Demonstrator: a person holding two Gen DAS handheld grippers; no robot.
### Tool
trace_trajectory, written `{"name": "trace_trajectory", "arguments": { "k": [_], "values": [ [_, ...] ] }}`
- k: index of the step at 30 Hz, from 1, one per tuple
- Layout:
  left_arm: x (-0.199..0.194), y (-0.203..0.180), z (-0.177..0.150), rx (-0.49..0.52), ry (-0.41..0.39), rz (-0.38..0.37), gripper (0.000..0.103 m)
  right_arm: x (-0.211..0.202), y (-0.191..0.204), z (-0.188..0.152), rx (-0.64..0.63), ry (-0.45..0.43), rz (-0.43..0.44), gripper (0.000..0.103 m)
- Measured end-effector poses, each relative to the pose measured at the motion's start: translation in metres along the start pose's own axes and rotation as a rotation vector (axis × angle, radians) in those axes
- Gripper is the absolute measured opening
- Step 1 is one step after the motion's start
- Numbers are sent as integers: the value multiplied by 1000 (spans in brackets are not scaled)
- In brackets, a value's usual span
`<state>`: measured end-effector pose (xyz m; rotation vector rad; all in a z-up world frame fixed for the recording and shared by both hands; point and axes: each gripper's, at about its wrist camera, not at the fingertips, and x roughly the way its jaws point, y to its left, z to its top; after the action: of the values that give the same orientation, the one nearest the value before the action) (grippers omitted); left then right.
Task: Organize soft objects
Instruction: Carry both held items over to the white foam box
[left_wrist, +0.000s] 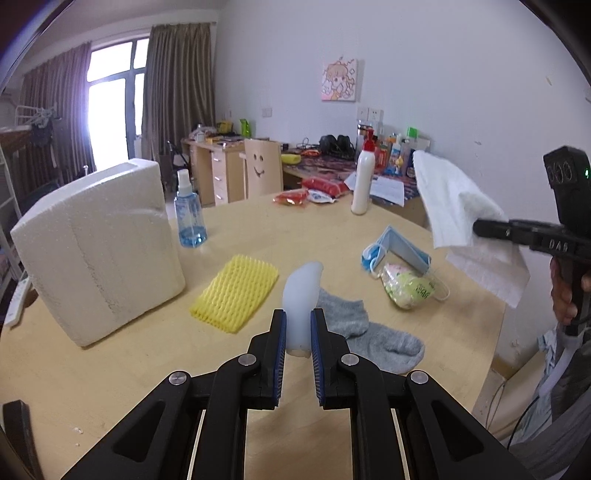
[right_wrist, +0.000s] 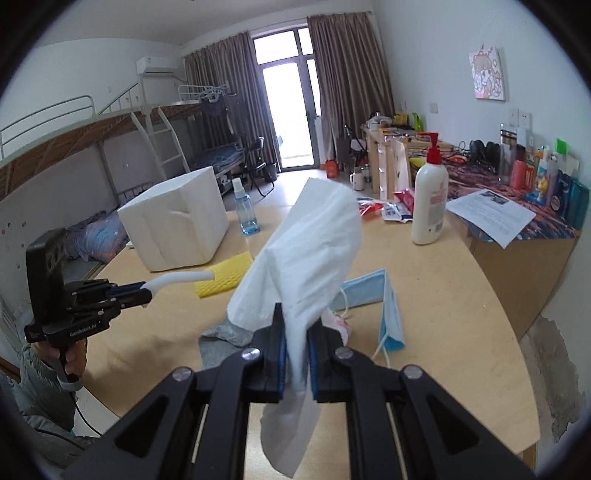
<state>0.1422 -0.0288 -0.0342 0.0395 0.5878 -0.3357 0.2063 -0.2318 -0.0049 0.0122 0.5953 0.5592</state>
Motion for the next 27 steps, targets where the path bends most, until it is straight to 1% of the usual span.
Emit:
{"name": "trace_trajectory", "arguments": {
  "k": [4,8,18,22,27],
  "values": [
    [-5,-5,2,10,-17,31,14,12,2,-5,-12,14,1,13],
    [-12,-5,4,-10,-31,46,14,18,6,-9,-14,19,7,13],
    [-39,-5,5,-6,-72,82,14,21,24,-7,-5,-5,51,13],
    [-62,2,4,-18,-114,129,14,22,38,-5,-5,-24,76,13],
    [-92,15,2,-25,-168,243,14,29,63,2,-23,-42,117,13]
  ]
}}
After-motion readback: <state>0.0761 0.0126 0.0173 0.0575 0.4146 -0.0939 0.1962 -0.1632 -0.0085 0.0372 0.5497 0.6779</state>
